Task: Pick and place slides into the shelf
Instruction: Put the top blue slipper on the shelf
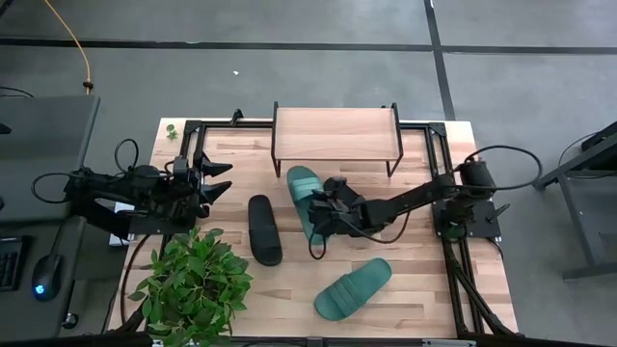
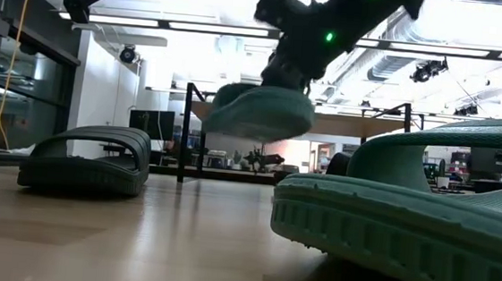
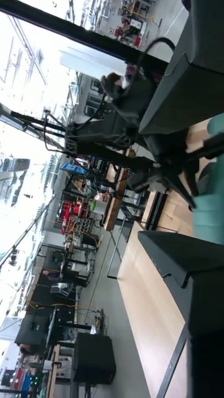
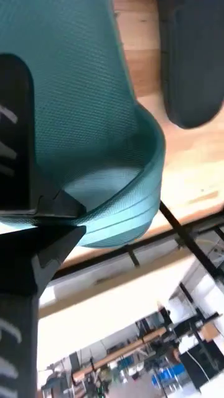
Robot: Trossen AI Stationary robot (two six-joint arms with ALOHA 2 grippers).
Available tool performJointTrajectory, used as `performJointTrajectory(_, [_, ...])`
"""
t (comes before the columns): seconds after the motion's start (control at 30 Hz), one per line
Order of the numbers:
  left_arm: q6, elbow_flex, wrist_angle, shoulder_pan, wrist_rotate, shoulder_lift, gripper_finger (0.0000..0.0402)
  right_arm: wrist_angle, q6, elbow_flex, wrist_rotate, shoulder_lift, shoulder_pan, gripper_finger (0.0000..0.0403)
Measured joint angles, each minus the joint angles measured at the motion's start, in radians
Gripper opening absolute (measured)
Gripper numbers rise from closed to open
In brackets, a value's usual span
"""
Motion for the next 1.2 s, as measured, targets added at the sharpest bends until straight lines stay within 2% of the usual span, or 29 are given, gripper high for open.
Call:
performJointTrajectory(0.4, [0.000,0.000,-0.004,0.000,0.000,0.000,0.0250,-0.008,-0.081,0.000,0.145,-0.103,0.061,0.0000])
performJointTrajectory(0.6, [0.000,0.000,-0.005,0.000,0.000,0.000,0.0250,-0.057,-0.123,0.000,0.147,-0.173,0.030,0.0000])
performJointTrajectory(1.03, [0.000,0.000,-0.006,0.000,0.000,0.000,0.0250,-0.265,-0.117,0.000,0.081,-0.379,-0.107,0.0000])
performJointTrajectory(1.2, [0.000,0.000,-0.006,0.000,0.000,0.000,0.0250,-0.334,-0.115,0.000,-0.024,-0.417,-0.184,0.0000])
